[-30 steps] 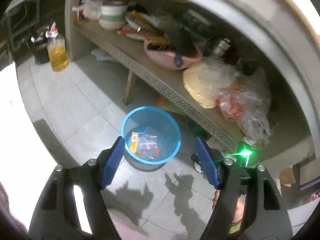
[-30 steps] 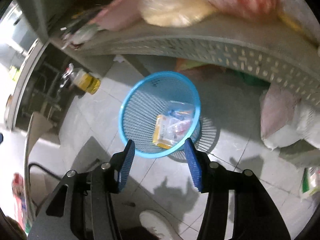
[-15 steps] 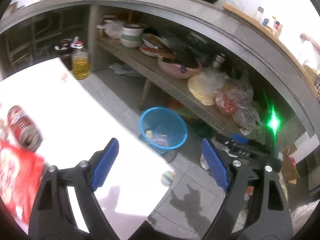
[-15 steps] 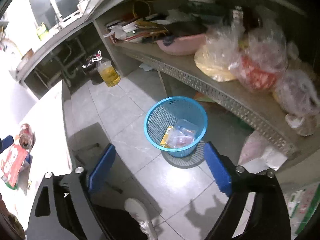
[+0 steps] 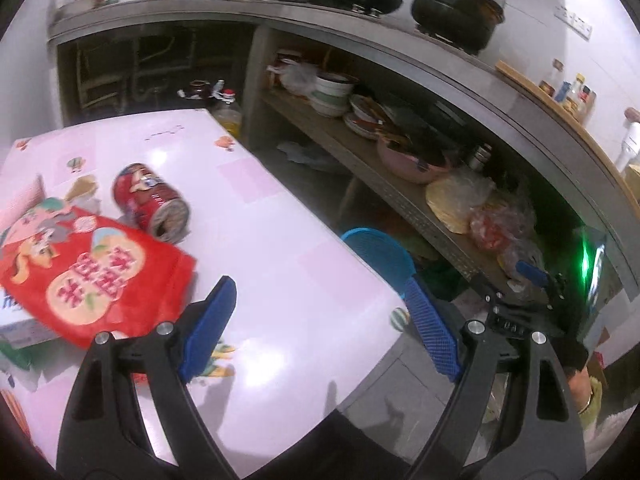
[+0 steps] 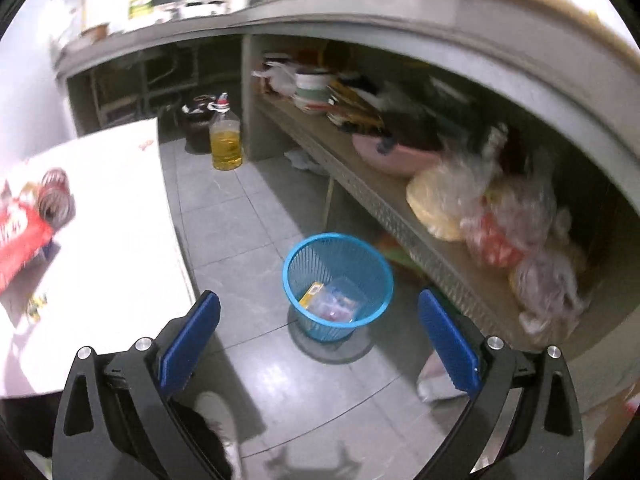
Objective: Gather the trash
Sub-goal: 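Move both open tools back over the table items, then grasp the red snack bag edge with the left tool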
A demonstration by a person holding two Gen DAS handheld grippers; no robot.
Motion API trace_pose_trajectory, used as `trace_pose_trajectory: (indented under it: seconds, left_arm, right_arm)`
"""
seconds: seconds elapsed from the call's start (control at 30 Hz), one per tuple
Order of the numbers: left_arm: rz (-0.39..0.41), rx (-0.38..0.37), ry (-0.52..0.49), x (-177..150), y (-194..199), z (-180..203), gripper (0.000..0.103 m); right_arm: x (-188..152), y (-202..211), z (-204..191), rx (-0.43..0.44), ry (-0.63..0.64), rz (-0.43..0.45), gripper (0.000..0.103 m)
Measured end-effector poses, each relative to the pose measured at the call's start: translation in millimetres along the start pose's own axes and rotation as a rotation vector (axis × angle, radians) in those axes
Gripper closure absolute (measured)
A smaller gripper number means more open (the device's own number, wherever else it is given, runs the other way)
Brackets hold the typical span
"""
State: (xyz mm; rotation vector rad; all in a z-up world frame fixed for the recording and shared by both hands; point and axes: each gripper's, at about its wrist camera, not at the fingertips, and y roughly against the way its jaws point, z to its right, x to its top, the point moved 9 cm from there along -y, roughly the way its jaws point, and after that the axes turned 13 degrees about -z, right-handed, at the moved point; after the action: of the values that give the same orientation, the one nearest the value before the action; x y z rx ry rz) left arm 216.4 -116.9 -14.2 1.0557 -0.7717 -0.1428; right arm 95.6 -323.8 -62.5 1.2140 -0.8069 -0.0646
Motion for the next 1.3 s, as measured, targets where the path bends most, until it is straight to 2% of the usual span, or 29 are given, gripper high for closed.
trace_pose_trajectory:
  seconds: [0.23,0.4,0.73,0.87,1.03,1.1,1.3]
  left_arm:
    - [0.023,0.044,0.05,-10,19,-32,0.021]
    - [0.04,0.088,0.094,-18,33,-58,0.021]
    - [0.072,0.187,0.132,-37,56,-95,0.021]
    - [0.088,0.196,0.149,-40,63,-104,0.021]
    - [0.102,0.204,0.163,-46,69,-113,0.021]
    - [0.106,0.212,0.165,-49,71,-117,0.021]
    - [0.121,0.221,0.196,-55,75,-132,0.021]
  right_arm:
    - [1,20,-45,0.025,0.07,0.065,0.007]
    - [1,31,-77,0.074,0.146,0.098,0.007]
    - [3,51,-119,0.164,0.214,0.155,0.007]
    - [7,60,-128,0.195,0.22,0.19,0.007]
    - [12,71,-143,0.293,0.225,0.221,0.007]
    - [13,73,-149,0.304,0.241,0.219,0.007]
    - [13,78,-164,0.408,0.248,0.203,0.007]
